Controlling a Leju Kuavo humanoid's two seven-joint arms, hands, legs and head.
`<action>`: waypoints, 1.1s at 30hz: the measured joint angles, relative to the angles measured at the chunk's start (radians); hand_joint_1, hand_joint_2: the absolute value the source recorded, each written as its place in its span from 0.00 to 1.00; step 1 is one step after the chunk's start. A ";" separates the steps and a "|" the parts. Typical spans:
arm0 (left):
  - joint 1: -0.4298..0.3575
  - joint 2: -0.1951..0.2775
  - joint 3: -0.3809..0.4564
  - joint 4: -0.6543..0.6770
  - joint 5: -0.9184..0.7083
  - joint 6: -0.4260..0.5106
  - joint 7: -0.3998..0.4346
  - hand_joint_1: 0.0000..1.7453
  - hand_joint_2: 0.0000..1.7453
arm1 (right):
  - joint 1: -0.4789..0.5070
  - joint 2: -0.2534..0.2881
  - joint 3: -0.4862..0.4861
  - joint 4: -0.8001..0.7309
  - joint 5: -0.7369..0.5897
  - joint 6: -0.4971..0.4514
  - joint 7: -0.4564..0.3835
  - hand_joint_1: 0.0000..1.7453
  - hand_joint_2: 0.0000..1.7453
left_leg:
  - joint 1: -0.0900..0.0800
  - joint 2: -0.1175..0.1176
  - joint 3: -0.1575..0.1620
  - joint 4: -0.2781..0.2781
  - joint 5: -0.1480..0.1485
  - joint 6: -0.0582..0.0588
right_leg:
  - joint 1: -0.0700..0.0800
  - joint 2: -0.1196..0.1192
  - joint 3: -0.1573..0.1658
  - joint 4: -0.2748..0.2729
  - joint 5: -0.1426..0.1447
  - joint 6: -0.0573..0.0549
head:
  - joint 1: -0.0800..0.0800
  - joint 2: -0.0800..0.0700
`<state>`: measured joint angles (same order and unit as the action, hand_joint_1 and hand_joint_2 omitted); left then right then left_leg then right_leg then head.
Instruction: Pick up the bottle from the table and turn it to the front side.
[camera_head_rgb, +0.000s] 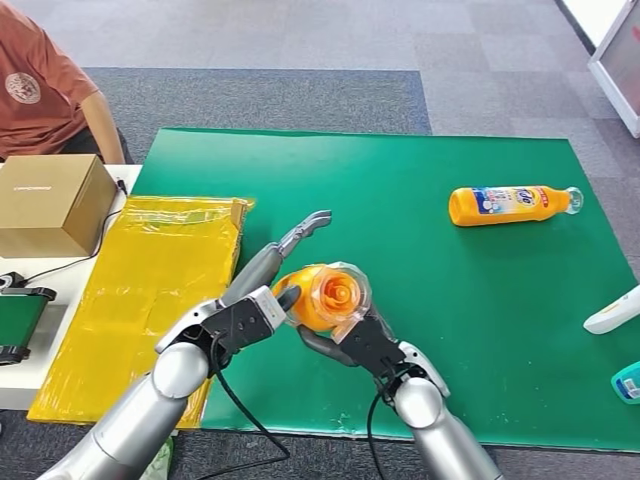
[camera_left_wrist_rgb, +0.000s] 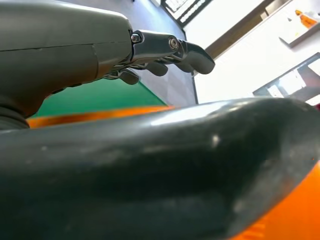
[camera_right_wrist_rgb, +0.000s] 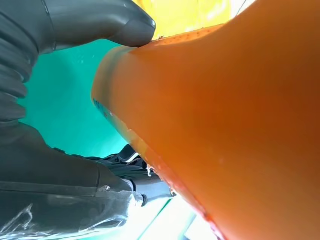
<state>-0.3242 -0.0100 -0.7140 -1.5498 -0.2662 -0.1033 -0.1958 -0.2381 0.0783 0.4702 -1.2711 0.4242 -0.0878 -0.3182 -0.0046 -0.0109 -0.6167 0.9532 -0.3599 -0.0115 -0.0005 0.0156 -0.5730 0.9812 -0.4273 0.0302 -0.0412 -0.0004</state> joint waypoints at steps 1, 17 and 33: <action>-0.003 -0.001 -0.004 0.002 0.006 -0.007 0.000 0.00 0.00 | -0.003 0.000 0.007 0.000 -0.001 0.001 0.002 1.00 1.00 | 0.000 0.000 0.000 0.000 0.000 0.000 | 0.000 0.000 0.000 0.000 0.000 0.000 | 0.000 0.000; -0.077 -0.003 -0.057 0.039 0.076 -0.082 0.007 1.00 1.00 | -0.021 0.000 0.040 0.034 -0.020 -0.003 0.011 1.00 1.00 | 0.000 0.000 0.000 0.000 0.000 0.001 | 0.000 0.000 0.000 0.000 0.000 0.000 | 0.000 0.000; -0.085 -0.002 -0.060 0.045 0.036 -0.031 0.004 1.00 1.00 | -0.016 0.000 0.059 0.097 -0.029 -0.017 0.020 0.99 1.00 | 0.000 0.000 0.000 0.000 0.000 0.001 | 0.000 0.000 0.000 0.000 0.000 0.000 | 0.000 0.000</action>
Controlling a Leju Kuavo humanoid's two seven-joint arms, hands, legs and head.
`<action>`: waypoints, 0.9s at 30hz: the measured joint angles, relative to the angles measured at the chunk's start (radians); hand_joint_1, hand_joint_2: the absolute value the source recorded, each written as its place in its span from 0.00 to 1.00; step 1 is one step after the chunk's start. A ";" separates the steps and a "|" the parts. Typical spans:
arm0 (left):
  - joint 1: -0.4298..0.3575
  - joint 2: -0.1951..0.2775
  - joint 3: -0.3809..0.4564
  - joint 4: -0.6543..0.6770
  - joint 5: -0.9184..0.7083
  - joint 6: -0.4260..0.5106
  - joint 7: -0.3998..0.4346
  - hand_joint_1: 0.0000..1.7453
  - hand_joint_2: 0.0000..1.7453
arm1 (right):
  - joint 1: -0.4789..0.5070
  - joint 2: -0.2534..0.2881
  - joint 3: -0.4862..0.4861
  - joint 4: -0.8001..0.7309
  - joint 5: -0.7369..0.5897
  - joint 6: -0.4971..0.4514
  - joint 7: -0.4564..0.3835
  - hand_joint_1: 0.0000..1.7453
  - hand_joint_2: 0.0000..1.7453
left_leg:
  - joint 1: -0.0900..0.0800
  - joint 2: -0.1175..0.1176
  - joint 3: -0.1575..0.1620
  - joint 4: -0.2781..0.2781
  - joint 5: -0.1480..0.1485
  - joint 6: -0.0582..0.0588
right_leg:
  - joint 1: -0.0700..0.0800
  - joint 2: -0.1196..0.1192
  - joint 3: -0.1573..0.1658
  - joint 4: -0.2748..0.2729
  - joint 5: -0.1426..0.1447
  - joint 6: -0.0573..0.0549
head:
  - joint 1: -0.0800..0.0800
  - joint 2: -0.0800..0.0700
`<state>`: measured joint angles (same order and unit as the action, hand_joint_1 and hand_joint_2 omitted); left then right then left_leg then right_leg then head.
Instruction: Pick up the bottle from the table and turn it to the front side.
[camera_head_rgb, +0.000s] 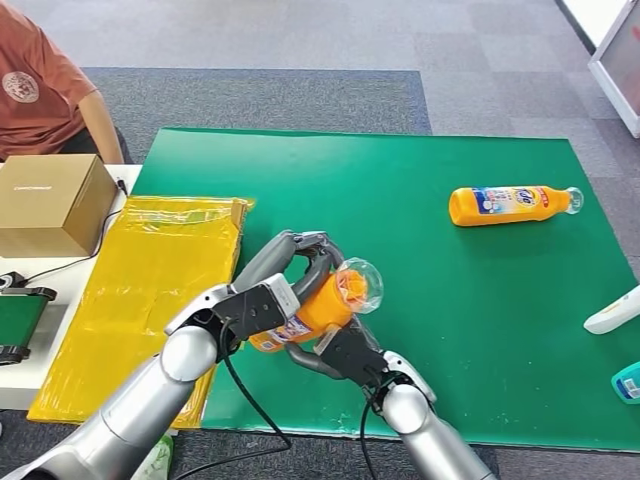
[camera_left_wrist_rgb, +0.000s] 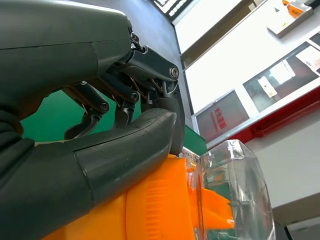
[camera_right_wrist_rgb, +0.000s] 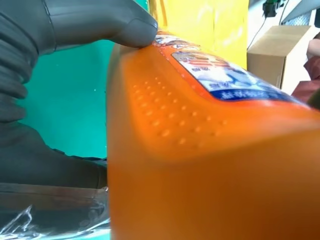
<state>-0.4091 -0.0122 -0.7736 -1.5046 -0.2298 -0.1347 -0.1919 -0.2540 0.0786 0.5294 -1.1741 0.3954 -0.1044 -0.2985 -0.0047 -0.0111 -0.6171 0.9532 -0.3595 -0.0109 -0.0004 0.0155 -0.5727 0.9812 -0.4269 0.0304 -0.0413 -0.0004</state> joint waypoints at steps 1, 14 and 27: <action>0.004 0.000 0.002 0.000 -0.002 0.010 -0.002 1.00 1.00 | 0.001 0.000 -0.003 0.003 -0.008 -0.004 0.001 0.99 1.00 | 0.000 0.000 0.000 0.000 0.000 0.000 | 0.000 0.000 0.000 0.000 0.000 0.000 | 0.000 0.000; 0.087 0.027 0.041 -0.042 0.038 0.006 -0.032 0.00 1.00 | -0.005 -0.003 -0.143 0.011 -0.031 -0.068 0.003 1.00 1.00 | 0.000 0.000 0.000 0.000 0.000 0.000 | 0.000 0.000 0.000 0.000 0.000 0.000 | 0.000 0.000; 0.096 0.049 0.039 -0.042 0.059 -0.023 -0.037 0.00 1.00 | -0.053 -0.003 -0.156 0.011 0.022 -0.079 0.008 1.00 1.00 | 0.000 0.000 0.000 0.000 0.000 0.000 | 0.000 0.000 0.000 0.000 0.001 0.001 | 0.000 0.000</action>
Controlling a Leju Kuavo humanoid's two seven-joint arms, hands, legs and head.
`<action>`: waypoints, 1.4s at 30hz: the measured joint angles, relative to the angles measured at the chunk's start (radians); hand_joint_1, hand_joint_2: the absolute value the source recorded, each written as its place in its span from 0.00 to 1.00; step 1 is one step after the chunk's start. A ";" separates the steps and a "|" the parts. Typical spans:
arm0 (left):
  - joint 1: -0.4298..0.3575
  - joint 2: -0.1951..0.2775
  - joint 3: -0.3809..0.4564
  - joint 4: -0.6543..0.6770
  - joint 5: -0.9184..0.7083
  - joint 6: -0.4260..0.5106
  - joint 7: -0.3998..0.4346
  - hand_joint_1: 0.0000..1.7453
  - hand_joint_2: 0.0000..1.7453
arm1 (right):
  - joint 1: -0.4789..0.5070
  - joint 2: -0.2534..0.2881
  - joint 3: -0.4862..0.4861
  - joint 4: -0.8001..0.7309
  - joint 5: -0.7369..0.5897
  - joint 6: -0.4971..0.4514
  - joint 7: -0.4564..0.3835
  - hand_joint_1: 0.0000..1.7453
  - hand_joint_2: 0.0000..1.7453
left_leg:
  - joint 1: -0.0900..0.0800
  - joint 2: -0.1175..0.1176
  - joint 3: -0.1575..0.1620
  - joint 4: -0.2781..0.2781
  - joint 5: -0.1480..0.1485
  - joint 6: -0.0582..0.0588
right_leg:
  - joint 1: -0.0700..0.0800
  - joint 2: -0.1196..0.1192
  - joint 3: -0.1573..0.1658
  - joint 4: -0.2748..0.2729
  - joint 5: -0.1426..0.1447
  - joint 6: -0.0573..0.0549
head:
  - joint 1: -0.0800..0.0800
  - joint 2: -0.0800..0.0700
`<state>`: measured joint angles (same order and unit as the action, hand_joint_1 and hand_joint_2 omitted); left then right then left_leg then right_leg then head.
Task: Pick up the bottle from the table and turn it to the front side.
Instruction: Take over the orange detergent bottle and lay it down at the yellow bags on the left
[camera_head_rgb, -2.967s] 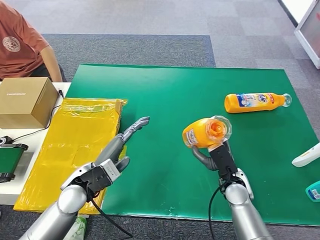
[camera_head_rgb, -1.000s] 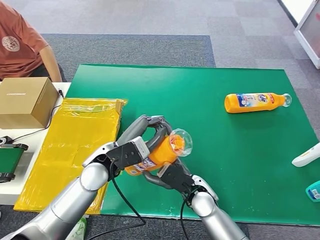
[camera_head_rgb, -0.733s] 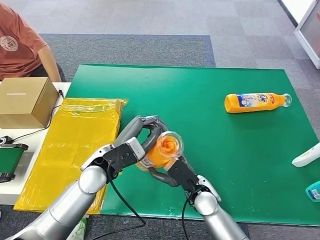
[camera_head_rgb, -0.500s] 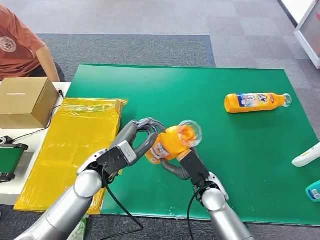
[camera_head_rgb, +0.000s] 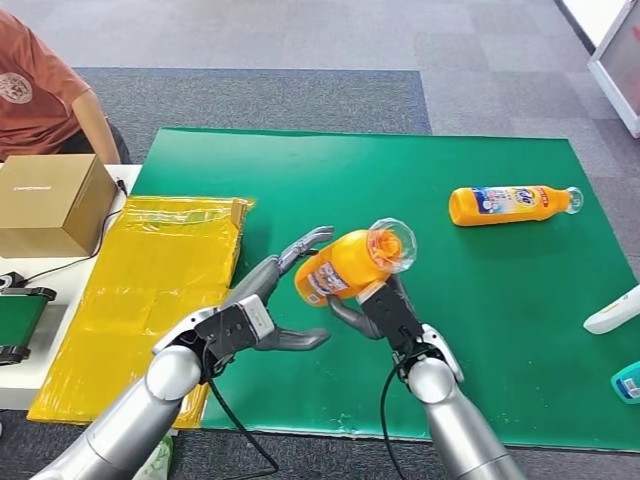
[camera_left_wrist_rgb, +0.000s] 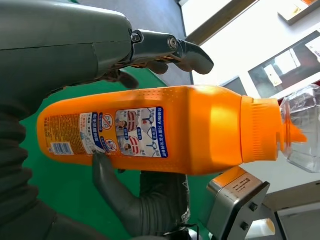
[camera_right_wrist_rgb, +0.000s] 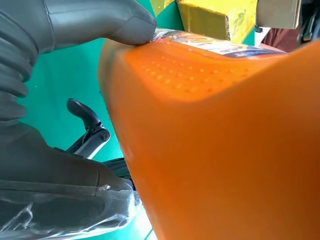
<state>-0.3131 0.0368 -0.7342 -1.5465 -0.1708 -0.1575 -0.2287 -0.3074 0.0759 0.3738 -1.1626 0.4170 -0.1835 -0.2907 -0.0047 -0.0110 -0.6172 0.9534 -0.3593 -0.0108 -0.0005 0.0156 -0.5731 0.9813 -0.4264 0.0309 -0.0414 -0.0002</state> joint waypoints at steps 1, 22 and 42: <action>0.000 0.001 0.000 0.000 -0.002 0.000 0.000 0.00 1.00 | -0.002 0.000 0.000 0.000 0.002 0.000 0.000 1.00 1.00 | 0.000 0.000 0.000 0.000 0.000 0.000 | 0.000 0.000 0.000 0.000 0.000 0.000 | 0.000 0.000; 0.001 -0.010 0.000 0.000 -0.208 0.109 0.009 0.00 1.00 | 0.021 0.001 0.069 -0.105 0.108 0.004 0.012 1.00 1.00 | 0.000 0.000 0.000 0.000 0.000 0.000 | 0.000 0.000 0.000 0.000 0.000 0.000 | 0.000 0.000; -0.035 -0.058 -0.037 -0.005 -0.066 0.014 0.022 1.00 1.00 | 0.019 0.026 0.118 -0.022 0.111 -0.020 -0.001 1.00 1.00 | 0.000 0.000 0.000 0.000 0.000 0.000 | 0.000 0.000 0.000 0.000 0.000 0.000 | 0.000 0.000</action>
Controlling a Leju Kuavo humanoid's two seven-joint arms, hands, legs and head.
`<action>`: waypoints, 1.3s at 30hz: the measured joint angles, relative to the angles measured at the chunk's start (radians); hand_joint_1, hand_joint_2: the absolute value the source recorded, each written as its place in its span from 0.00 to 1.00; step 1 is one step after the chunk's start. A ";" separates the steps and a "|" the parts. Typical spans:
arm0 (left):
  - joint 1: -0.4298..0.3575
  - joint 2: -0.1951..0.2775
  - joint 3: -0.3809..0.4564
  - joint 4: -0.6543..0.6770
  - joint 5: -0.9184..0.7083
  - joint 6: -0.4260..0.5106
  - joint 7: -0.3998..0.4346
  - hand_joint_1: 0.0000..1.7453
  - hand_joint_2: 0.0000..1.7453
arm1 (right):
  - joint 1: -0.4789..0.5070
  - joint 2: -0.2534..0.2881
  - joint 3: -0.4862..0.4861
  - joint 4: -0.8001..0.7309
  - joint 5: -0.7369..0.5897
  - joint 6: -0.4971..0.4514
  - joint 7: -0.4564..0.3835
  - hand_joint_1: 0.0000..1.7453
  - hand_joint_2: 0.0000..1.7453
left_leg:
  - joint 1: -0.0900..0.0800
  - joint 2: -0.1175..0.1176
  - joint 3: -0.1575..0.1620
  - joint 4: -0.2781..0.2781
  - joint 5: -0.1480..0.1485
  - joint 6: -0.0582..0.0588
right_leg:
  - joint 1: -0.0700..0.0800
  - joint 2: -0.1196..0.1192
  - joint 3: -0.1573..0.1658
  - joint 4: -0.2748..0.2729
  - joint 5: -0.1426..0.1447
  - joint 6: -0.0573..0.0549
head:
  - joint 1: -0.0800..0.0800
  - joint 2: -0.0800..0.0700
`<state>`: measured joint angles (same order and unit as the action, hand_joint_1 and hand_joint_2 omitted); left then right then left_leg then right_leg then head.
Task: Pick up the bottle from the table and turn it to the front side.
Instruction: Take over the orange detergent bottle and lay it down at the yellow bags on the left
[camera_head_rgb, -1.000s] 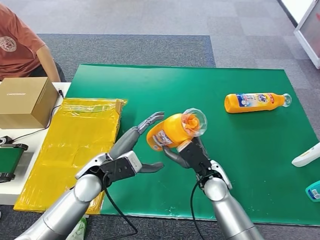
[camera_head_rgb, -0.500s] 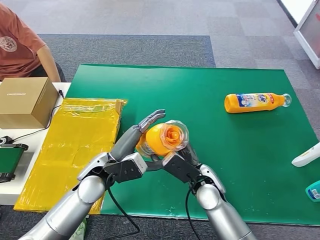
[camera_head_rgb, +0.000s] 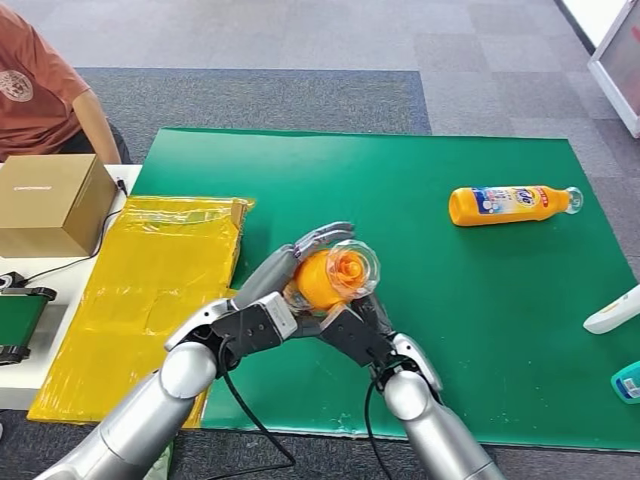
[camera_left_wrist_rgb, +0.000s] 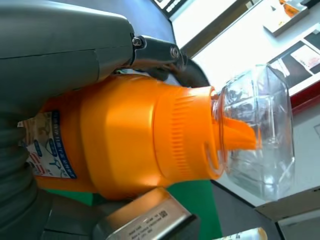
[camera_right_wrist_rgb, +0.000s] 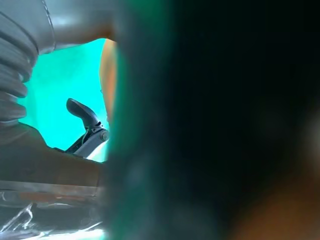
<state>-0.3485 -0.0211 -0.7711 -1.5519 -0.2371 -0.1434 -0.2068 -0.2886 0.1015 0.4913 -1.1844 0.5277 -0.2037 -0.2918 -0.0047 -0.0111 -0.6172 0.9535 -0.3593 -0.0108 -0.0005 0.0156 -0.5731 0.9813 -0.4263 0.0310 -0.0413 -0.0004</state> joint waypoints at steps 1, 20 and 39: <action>-0.001 0.001 -0.002 0.000 0.003 -0.001 0.001 1.00 1.00 | -0.001 0.000 0.000 0.004 -0.001 -0.001 0.000 1.00 1.00 | 0.000 0.000 0.000 0.000 0.000 0.000 | 0.000 0.000 0.000 0.000 0.000 0.000 | 0.000 0.000; 0.015 0.017 -0.004 -0.006 -0.112 0.122 -0.002 1.00 1.00 | -0.005 0.001 -0.024 0.011 -0.059 -0.019 0.017 0.00 1.00 | 0.000 0.000 0.000 0.000 0.000 0.000 | 0.000 0.000 0.000 0.000 0.000 0.000 | 0.000 0.000; 0.163 0.043 0.069 -0.119 -0.899 0.627 0.141 1.00 1.00 | 0.060 -0.018 -0.263 -0.150 -0.154 -0.066 0.011 0.00 1.00 | 0.000 0.000 0.000 0.000 0.000 0.000 | 0.000 0.000 0.000 0.000 0.000 0.000 | 0.000 0.000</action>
<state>-0.1858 0.0218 -0.7023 -1.6712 -1.1358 0.4837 -0.0656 -0.2287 0.0832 0.2284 -1.3348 0.3735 -0.2696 -0.2808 -0.0047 -0.0110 -0.6172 0.9536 -0.3595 -0.0107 -0.0006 0.0156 -0.5734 0.9811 -0.4264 0.0310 -0.0413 -0.0003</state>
